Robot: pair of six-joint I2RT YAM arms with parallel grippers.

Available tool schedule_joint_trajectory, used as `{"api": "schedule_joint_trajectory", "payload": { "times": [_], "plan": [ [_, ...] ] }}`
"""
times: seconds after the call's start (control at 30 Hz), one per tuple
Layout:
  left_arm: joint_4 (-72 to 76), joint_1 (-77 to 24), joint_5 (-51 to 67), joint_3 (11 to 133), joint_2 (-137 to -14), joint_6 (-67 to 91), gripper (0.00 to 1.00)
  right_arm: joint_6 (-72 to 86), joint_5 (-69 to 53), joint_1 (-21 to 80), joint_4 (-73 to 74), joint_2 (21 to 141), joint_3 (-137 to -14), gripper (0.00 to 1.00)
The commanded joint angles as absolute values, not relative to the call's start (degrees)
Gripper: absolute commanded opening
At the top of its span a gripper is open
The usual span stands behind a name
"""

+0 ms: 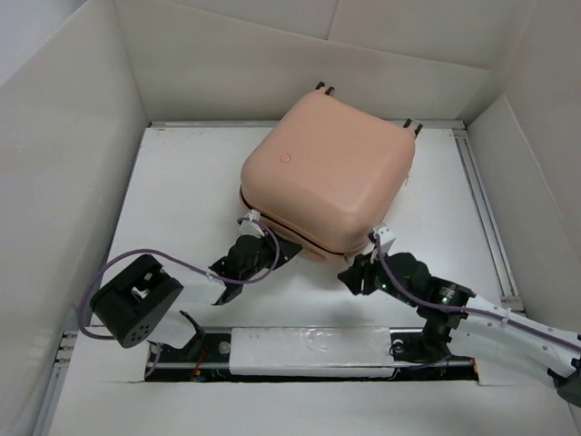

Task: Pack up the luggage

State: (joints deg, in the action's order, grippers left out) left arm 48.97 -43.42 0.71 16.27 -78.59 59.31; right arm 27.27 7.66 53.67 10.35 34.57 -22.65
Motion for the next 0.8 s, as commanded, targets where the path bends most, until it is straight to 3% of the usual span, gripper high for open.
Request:
{"api": "schedule_joint_trajectory", "payload": {
  "times": [0.0,0.03,0.1,0.43,0.53,0.7,0.77],
  "plan": [
    [61.25,-46.05,7.03,18.63,-81.82,58.97,0.00,29.96,20.33,58.61,9.67,37.35,-24.60,0.51],
    [61.26,-46.58,7.03,18.63,-83.31,59.50,0.00,31.28,22.74,59.32,11.84,38.57,-24.61,0.62],
    [62.40,-47.46,7.03,19.25,-83.85,59.50,0.00,34.36,27.13,60.20,12.57,38.58,-24.61,0.66],
    [65.48,-49.65,7.65,20.30,-88.24,60.03,0.00,34.72,34.19,61.00,2.39,38.75,-19.42,0.67],
    [65.48,-49.66,7.65,20.82,-88.86,60.03,0.00,34.11,34.71,61.00,0.62,42.88,-20.21,0.63],
    [66.01,-50.19,7.65,20.83,-88.86,60.03,0.00,33.57,36.12,61.00,-3.77,47.19,-21.27,0.49],
    [66.01,-50.19,7.65,20.83,-88.86,60.03,0.00,34.44,36.12,61.00,-3.78,49.04,-21.27,0.26]
  ]
}}
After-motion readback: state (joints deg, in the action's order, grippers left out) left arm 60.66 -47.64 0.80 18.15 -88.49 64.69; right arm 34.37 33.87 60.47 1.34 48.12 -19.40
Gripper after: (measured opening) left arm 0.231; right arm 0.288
